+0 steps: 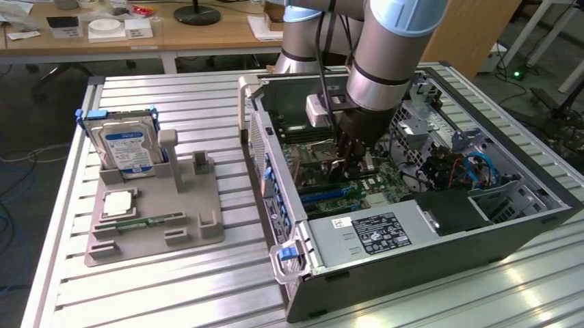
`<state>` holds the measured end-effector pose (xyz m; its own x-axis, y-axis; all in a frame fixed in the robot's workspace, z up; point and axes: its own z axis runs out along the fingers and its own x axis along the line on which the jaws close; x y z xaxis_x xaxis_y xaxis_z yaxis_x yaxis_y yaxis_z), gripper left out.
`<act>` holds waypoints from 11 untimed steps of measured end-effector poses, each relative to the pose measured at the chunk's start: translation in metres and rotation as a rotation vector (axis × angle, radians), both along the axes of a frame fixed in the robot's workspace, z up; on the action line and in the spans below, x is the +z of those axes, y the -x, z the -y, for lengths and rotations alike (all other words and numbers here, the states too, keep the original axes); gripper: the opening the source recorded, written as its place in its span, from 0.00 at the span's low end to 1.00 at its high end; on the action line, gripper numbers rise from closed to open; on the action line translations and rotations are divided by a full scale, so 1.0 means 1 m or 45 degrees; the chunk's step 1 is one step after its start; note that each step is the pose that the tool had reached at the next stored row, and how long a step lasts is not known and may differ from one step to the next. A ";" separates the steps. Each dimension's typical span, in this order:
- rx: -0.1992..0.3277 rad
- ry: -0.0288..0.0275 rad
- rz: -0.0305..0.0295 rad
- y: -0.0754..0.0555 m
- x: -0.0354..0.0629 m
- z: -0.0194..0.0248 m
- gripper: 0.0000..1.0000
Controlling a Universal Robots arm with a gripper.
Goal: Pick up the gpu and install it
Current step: 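Insert the gpu into the slot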
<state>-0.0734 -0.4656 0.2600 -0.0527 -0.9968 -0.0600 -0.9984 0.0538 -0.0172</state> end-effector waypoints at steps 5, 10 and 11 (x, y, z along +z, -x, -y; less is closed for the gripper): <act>0.000 0.0000 -0.0004 0.000 -0.0042 0.0000 0.28; 0.000 -0.0003 -0.0004 0.002 -0.0094 0.0000 0.28; 0.000 -0.0003 -0.0004 0.003 -0.0107 0.0000 0.28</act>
